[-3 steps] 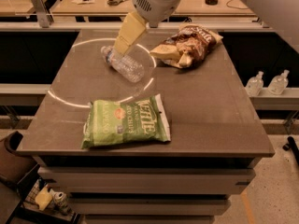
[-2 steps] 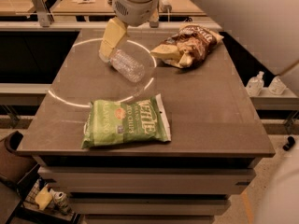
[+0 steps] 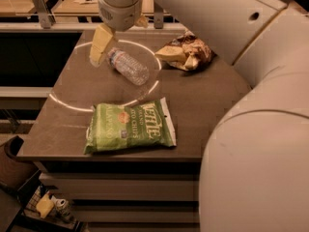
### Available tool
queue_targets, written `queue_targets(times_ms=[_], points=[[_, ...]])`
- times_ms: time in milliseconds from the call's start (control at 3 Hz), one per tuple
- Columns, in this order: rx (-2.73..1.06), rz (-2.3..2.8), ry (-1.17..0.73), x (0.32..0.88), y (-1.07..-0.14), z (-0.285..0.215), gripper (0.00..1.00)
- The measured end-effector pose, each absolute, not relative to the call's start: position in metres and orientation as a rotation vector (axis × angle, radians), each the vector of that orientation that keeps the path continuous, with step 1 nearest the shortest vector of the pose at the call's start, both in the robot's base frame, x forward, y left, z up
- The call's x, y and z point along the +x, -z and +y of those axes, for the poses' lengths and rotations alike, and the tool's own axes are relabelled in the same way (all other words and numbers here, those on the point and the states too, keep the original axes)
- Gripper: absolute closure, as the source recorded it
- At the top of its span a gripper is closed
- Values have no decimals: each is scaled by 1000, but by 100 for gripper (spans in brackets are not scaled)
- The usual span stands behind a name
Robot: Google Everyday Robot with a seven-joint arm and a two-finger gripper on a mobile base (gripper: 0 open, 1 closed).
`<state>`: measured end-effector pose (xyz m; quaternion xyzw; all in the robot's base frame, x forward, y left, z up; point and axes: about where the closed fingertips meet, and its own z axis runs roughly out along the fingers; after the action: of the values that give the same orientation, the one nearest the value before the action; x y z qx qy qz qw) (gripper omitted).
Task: Pick water bottle
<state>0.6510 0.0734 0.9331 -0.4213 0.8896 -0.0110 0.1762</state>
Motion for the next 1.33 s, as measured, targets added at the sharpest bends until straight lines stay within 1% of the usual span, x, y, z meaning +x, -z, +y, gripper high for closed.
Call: queue_targets(times_ms=[333,667,1000,1333], points=[[-1213,2548,31,664,-919,94,0],[-1214,2543,29,665,-918,96,18],[-1214,2540,27,666,-916,97,21],[-1216,2537,25,668,-914,99,0]])
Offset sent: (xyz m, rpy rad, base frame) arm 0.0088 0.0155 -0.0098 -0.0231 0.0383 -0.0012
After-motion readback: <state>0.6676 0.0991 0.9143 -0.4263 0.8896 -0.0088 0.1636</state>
